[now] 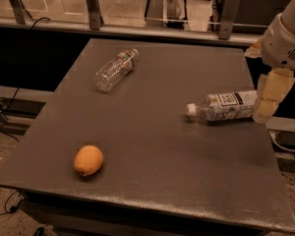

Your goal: Move blue plastic bottle near orange

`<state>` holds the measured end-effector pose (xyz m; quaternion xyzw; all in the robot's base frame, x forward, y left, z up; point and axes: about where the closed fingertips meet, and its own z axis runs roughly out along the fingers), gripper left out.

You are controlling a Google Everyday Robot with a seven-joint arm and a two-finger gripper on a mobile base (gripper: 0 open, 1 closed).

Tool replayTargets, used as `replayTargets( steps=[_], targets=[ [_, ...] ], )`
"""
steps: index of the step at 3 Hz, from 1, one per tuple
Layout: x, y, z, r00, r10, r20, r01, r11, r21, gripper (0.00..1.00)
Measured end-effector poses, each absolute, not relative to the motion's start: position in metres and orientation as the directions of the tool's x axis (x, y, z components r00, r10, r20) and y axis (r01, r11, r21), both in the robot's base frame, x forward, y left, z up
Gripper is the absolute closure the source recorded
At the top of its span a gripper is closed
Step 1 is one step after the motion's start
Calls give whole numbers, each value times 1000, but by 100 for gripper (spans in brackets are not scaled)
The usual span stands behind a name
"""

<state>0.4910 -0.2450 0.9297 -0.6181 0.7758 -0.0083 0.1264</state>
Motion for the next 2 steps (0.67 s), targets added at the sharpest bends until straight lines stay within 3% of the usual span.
replayTargets(
  steps=[2],
  targets=[
    [528, -252, 874, -16, -974, -225, -991, 46, -129, 0]
  ],
)
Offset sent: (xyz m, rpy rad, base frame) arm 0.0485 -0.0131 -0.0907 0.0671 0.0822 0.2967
